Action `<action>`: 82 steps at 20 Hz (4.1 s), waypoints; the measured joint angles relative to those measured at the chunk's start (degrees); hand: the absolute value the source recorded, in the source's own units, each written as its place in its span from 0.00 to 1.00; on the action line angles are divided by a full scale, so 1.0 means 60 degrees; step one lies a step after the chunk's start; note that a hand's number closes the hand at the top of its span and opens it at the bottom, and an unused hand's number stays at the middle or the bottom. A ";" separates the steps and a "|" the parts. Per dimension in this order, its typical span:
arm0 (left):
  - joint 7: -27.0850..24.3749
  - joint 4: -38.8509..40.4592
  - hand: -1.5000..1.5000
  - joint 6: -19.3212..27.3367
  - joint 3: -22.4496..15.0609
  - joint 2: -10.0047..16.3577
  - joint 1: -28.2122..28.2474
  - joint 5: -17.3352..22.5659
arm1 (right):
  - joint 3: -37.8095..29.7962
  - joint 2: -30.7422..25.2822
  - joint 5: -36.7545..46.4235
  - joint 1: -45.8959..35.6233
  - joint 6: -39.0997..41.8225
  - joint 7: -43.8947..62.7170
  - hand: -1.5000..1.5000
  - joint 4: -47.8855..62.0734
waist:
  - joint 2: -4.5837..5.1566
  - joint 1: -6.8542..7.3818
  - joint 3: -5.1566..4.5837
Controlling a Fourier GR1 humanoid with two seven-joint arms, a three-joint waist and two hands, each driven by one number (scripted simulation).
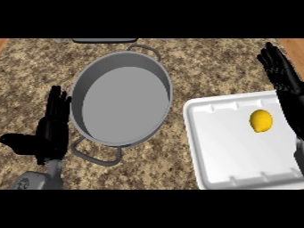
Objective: Pick the lemon from the tray and place it in the pot
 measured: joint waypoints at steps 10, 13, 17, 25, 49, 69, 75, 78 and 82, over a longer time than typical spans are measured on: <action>0.0388 0.0672 0.50 0.0007 0.0223 0.1949 0.0977 -0.1055 | -0.2481 -0.0420 0.1614 0.2960 -0.4481 0.2653 0.00 0.2523 | 0.0329 -0.0922 -0.0022; 0.0608 0.0740 0.50 -0.0216 0.0136 0.2438 0.1209 -0.1239 | -0.2719 -0.0391 0.2877 0.3716 -0.6280 0.3157 0.00 0.2692 | 0.0233 -0.0769 -0.0026; 0.0945 0.0596 0.50 -0.0618 -0.0014 0.2942 0.1264 -0.1370 | -0.2396 0.0242 0.4521 0.4468 -0.8179 0.4450 0.00 0.2178 | 0.0165 -0.0368 -0.0023; 0.1539 0.0242 0.50 -0.1007 -0.0127 0.3315 0.0961 -0.1448 | -0.1610 0.0251 0.7242 0.4770 -0.7014 0.8912 0.00 0.0587 | 0.0173 0.0162 -0.0034; 0.2019 0.0084 0.50 -0.1333 -0.0081 0.3233 0.0722 -0.1733 | -0.1044 -0.0657 0.4362 -0.0709 0.0186 1.3658 0.00 0.2953 | 0.0175 0.0447 0.0044; 0.2173 -0.0083 0.50 -0.1548 0.0286 0.2877 0.0982 -0.2084 | -0.0872 0.0380 0.4919 -0.2289 0.0718 1.3289 0.00 0.6482 | 0.0138 0.0259 0.0054; 0.2323 -0.0259 0.50 -0.1627 0.0464 0.2801 0.1064 -0.2283 | -0.1068 0.0565 0.5167 -0.2416 0.0666 1.3072 0.00 0.7132 | 0.0136 0.0238 0.0057; 0.2286 -0.0156 0.50 -0.1766 0.0633 0.2731 0.1061 -0.2318 | -0.1189 0.0648 0.5252 -0.2359 0.0640 1.2917 0.00 0.7438 | 0.0134 0.0222 0.0056; 0.2102 -0.0123 0.50 -0.2093 0.0935 0.2718 0.1236 -0.2372 | -0.1259 0.0612 0.5350 -0.2408 0.0784 1.2701 1.00 0.7496 | 0.0103 0.0208 0.0012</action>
